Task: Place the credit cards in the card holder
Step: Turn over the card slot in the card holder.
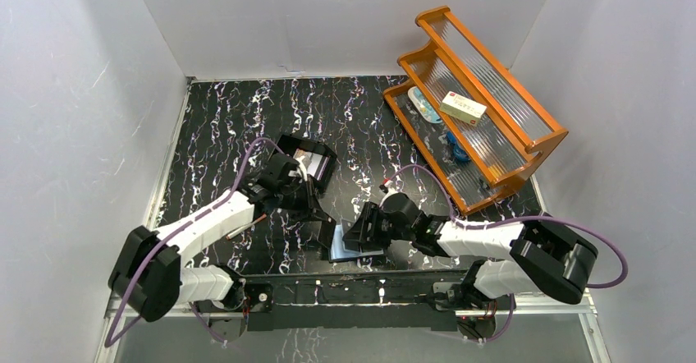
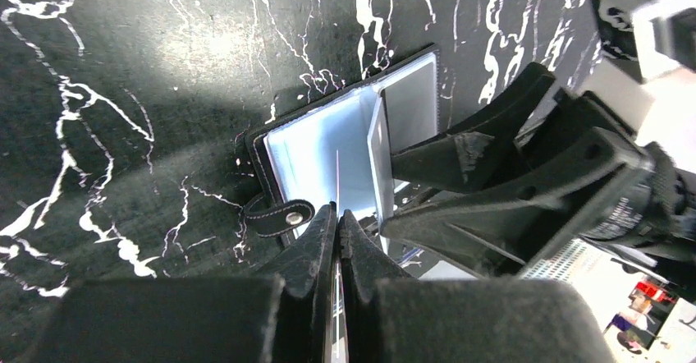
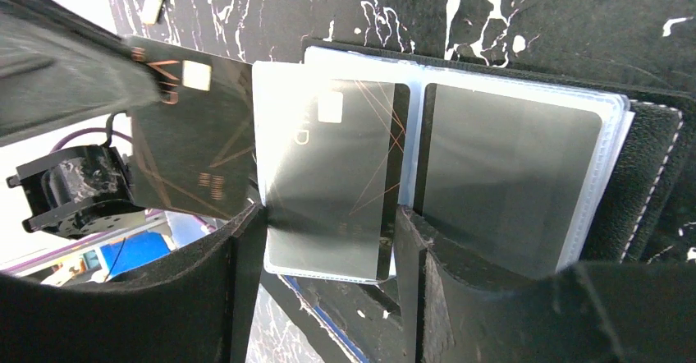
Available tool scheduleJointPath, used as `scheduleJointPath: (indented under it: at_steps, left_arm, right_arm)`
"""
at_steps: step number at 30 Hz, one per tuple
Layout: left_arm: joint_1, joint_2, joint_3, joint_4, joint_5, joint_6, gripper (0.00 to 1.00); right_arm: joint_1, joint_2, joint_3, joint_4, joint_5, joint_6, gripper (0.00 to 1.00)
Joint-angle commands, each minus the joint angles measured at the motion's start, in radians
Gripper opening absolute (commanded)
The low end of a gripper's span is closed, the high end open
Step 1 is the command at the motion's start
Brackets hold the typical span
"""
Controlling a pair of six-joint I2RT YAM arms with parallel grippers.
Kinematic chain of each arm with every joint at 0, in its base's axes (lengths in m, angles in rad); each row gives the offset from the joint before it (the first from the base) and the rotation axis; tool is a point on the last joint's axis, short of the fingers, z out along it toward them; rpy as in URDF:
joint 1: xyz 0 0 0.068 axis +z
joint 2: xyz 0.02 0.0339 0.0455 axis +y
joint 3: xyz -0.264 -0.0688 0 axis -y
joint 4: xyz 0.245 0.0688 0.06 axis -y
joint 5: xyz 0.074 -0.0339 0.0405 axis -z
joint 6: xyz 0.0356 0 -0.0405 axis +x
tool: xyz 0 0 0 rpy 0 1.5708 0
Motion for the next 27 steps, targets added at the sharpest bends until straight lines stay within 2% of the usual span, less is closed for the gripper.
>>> scheduleJointPath:
  at_steps: [1, 6, 9, 16, 19, 27]
  left_arm:
    - [-0.059, 0.071, 0.02, 0.061, -0.034, -0.026, 0.0]
    - [-0.092, 0.126, 0.025, 0.099, -0.036, -0.049, 0.0]
    - [-0.112, 0.127, 0.021, 0.125, -0.027, -0.076, 0.0]
    - [-0.149, 0.115, 0.016, 0.177, -0.011, -0.125, 0.0]
    - [-0.164, 0.117, 0.015, 0.213, 0.0, -0.146, 0.0]
    - [-0.189, 0.155, 0.009, 0.338, 0.042, -0.186, 0.0]
  right_arm:
    - [-0.015, -0.037, -0.025, 0.121, -0.044, 0.019, 0.5]
    - [-0.016, -0.021, -0.022, 0.138, -0.066, 0.02, 0.51]
    - [-0.017, -0.025, -0.011, 0.107, -0.062, 0.011, 0.57]
    - [-0.018, -0.123, 0.066, -0.186, 0.042, -0.038, 0.67]
    - [-0.017, -0.175, 0.084, -0.29, 0.097, -0.053, 0.75]
    - [-0.017, -0.241, 0.136, -0.471, 0.186, -0.075, 0.75]
